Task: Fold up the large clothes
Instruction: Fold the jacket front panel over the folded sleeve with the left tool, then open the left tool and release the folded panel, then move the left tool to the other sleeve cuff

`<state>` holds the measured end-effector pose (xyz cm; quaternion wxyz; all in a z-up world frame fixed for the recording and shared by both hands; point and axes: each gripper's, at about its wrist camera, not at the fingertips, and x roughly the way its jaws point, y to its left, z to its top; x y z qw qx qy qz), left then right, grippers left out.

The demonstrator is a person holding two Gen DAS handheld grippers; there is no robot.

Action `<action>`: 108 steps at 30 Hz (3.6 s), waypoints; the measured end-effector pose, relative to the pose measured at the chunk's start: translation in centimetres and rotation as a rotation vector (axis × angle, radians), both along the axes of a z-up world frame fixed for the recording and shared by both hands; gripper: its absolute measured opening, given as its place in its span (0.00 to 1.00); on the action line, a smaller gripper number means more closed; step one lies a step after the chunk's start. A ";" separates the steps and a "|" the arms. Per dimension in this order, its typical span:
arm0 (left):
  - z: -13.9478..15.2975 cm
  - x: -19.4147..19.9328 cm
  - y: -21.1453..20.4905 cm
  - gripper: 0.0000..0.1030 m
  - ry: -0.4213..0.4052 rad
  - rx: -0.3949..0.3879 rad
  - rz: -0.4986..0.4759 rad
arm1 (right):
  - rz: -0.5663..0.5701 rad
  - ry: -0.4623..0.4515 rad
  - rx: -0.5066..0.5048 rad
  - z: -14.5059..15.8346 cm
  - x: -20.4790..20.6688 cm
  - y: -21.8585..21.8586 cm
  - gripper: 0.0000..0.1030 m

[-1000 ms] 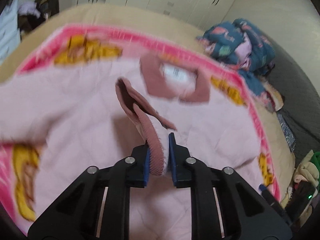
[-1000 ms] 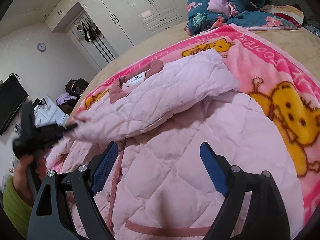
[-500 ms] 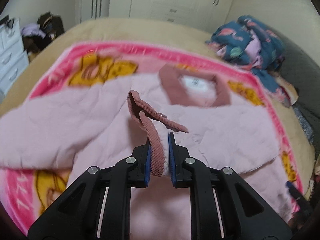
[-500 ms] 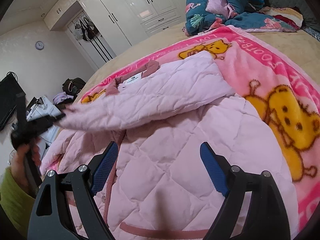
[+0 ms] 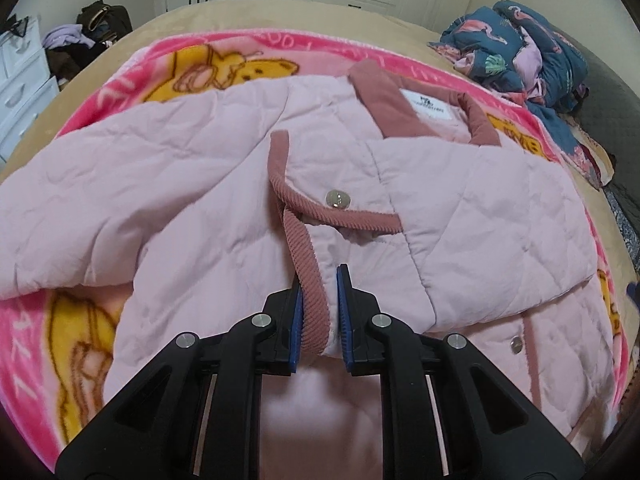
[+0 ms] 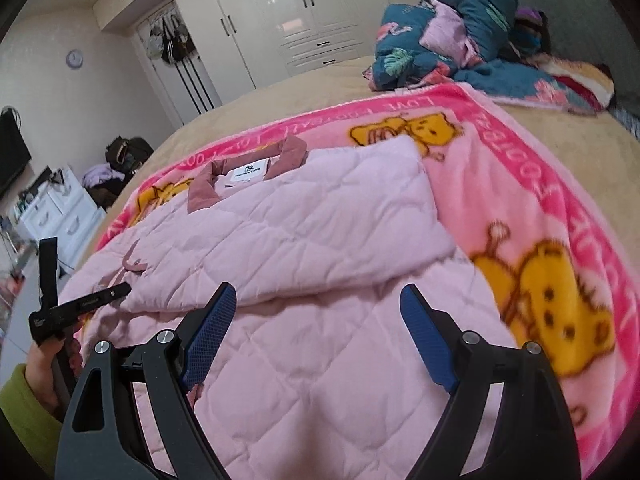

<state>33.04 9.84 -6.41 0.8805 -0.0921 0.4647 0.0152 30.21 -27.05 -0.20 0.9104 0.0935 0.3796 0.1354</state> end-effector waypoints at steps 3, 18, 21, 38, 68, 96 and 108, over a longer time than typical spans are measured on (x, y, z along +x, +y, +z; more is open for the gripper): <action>-0.7 -0.2 0.0 0.09 0.005 -0.001 0.003 | 0.039 -0.002 -0.031 0.0 1.5 1.4 0.81; -0.8 -0.4 -0.1 0.10 0.003 -0.031 -0.002 | -0.011 0.230 -0.095 -8.4 11.1 0.7 0.81; -0.7 -0.5 -0.6 0.10 0.002 -0.006 -0.006 | -0.023 0.229 -0.108 -8.4 11.1 0.8 0.81; 1.6 -2.8 -0.9 0.12 -0.010 -0.029 -0.004 | 0.008 0.111 0.006 -2.5 3.0 1.2 0.81; 7.1 -8.7 1.6 0.12 -0.128 -0.015 0.030 | 0.129 -0.040 0.045 5.3 -2.9 6.8 0.90; 8.4 -13.8 11.2 0.89 -0.194 0.077 0.258 | 0.304 -0.086 0.013 7.3 -3.9 17.8 0.96; 7.3 -14.9 15.8 0.91 -0.157 0.087 0.362 | 0.379 -0.085 -0.021 6.7 -3.6 22.8 0.96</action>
